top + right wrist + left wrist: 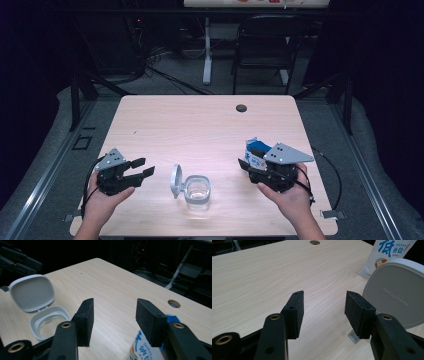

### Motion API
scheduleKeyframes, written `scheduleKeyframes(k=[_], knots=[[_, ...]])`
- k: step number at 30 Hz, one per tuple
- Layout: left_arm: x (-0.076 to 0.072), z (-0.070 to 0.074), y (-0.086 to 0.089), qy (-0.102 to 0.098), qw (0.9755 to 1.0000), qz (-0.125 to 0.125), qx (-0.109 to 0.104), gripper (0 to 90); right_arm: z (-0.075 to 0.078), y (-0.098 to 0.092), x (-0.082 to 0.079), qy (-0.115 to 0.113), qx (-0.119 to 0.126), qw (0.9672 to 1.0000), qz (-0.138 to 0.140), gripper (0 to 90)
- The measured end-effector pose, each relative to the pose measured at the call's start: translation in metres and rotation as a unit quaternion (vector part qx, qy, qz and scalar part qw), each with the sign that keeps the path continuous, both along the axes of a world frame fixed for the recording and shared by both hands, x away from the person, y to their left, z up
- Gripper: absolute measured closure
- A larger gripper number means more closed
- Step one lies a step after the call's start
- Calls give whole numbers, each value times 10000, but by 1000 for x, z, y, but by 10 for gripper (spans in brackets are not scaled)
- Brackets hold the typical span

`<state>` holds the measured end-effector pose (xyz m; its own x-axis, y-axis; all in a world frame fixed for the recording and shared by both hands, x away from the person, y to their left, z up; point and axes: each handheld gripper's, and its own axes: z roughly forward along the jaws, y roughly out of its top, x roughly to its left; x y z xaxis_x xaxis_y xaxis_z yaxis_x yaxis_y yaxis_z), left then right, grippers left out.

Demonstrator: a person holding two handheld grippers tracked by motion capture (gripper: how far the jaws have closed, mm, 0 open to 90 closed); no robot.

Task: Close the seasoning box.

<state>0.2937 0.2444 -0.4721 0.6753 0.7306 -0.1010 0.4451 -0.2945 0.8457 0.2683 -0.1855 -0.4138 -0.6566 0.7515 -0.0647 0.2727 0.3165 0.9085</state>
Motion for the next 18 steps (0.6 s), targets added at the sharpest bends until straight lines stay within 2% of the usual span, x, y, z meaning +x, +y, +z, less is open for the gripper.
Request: scheduleKeyframes(k=[6, 11, 18], knots=[[0, 0, 0, 24, 10000, 2, 17, 504, 5, -15, 6, -37, 1, 9995, -316, 505], [1, -1, 0, 37, 10000, -7, 16, 505, 6, -23, 11, -106, -20, 9989, -455, 517], [1, -2, 2, 40, 10000, 18, -2, 506, -2, -38, 19, 23, 7, 9972, -752, 522]])
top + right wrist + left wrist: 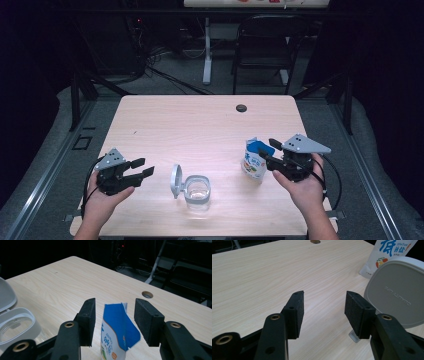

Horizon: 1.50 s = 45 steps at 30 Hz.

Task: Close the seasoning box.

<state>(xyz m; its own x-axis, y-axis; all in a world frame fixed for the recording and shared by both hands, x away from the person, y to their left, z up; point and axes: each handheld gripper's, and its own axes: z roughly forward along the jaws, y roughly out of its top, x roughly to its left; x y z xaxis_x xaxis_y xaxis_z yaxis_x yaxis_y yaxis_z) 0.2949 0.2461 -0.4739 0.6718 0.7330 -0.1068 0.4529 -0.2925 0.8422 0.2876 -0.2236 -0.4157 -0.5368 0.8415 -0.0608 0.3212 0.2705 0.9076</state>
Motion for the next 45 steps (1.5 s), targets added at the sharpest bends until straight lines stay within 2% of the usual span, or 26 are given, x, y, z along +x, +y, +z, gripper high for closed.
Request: scheduleKeyframes(k=[6, 14, 27, 34, 45], knots=[[1, -1, 0, 20, 10000, -1, 4, 507, -10, -11, 4, 147, 219, 9995, -170, 483], [1, -2, 0, 27, 10000, 2, 13, 506, -23, -19, 8, 319, 264, 9988, -252, 449], [2, -3, 2, 50, 10000, 26, 11, 507, -45, -18, 13, 641, 294, 9972, -262, 434], [2, -3, 2, 43, 10000, 31, 47, 506, -59, -18, 16, 884, 284, 9952, -312, 431], [2, -2, 5, 28, 10000, 92, -5, 506, -74, -18, 23, 1123, 338, 9926, -323, 430]])
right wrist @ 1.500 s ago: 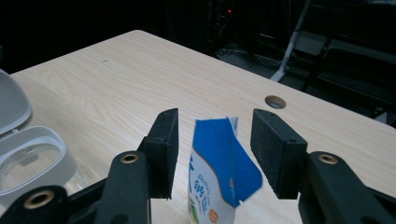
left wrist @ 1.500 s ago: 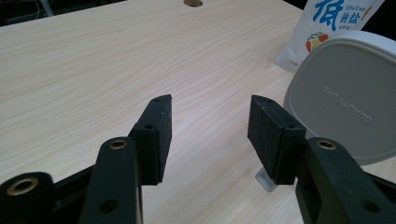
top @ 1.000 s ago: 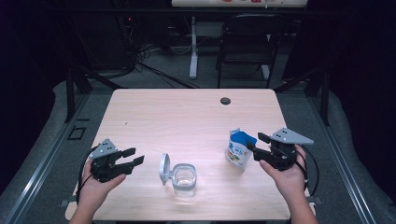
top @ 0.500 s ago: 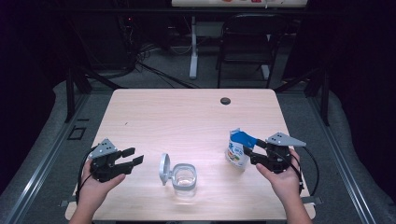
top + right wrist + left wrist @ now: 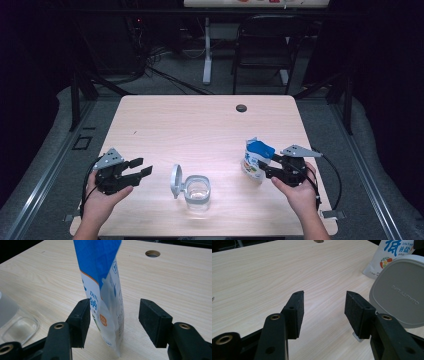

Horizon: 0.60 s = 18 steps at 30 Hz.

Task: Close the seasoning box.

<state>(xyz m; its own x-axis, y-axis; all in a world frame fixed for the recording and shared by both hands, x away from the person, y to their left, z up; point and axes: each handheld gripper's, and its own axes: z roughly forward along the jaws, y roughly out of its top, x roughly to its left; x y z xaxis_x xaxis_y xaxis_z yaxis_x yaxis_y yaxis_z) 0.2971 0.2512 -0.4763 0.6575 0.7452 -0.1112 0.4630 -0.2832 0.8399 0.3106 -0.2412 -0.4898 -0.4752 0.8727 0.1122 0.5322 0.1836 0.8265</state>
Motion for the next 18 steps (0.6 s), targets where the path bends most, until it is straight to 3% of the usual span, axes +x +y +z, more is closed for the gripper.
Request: scheduleKeyframes(k=[4, 18], knots=[[0, 0, 1, 7, 10000, 4, 4, 506, -6, 1, 2, 40, 84, 9999, -46, 430], [0, 0, 2, 31, 10000, 22, 34, 506, -31, 10, 6, 54, -75, 10000, -15, 448]])
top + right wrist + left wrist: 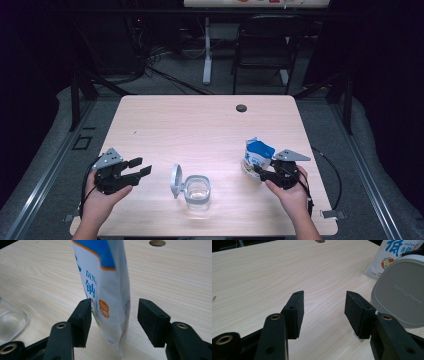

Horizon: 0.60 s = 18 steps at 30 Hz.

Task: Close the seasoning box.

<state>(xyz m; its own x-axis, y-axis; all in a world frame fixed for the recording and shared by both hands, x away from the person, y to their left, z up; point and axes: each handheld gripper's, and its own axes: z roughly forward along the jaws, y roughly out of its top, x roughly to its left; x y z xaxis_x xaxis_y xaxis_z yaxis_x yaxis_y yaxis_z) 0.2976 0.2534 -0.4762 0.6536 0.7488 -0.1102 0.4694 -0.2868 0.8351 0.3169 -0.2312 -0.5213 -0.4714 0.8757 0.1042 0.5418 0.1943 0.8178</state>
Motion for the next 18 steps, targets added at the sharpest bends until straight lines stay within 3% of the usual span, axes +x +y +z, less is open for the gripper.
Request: scheduleKeyframes(k=[6, 13, 18], knots=[[0, 0, 0, -2, 10000, -2, 1, 506, -9, 4, 0, 25, 86, 10000, 24, 436], [0, 0, 1, -26, 10000, 18, -55, 506, -17, 12, 3, -33, -30, 10000, 5, 402], [1, -1, 1, -27, 10000, 29, -51, 506, -19, 14, 5, -126, 18, 9999, -65, 403]])
